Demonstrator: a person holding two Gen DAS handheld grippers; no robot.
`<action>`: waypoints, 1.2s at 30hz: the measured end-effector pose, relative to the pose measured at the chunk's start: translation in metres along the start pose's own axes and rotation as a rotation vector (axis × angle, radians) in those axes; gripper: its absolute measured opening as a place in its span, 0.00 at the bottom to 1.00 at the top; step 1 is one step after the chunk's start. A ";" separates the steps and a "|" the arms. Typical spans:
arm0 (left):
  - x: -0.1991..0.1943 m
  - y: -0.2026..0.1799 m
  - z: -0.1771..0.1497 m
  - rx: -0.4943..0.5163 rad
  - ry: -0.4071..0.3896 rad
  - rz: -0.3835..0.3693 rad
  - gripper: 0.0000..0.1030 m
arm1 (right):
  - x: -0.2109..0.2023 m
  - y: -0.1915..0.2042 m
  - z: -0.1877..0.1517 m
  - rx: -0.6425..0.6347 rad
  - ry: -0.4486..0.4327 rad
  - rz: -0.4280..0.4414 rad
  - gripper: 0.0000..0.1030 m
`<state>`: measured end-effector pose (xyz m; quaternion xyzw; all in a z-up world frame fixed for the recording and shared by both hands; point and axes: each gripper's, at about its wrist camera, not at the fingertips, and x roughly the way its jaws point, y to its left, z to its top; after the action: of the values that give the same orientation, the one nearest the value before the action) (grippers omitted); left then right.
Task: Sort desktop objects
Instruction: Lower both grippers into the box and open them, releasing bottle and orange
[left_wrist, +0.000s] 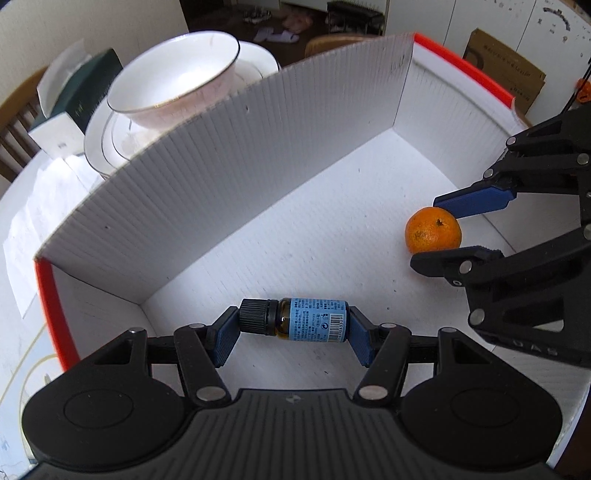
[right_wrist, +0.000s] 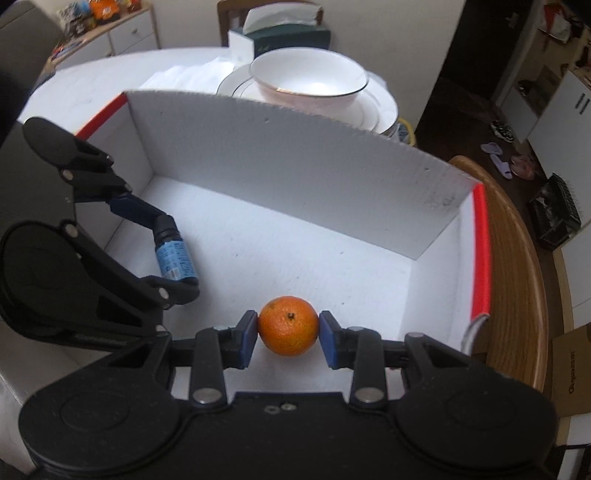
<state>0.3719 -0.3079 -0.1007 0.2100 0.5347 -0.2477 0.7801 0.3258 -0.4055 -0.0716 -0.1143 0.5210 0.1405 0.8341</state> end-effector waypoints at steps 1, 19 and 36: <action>0.001 0.000 0.000 -0.002 0.009 -0.001 0.59 | 0.002 -0.001 0.001 0.000 0.013 0.004 0.33; 0.004 -0.001 -0.005 -0.003 0.080 -0.023 0.59 | 0.023 -0.002 0.007 0.007 0.162 0.016 0.36; -0.053 0.003 -0.026 -0.021 -0.053 -0.086 0.59 | -0.030 -0.010 -0.007 0.033 0.008 0.060 0.59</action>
<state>0.3383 -0.2819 -0.0599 0.1722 0.5251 -0.2810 0.7846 0.3106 -0.4207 -0.0471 -0.0853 0.5296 0.1563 0.8294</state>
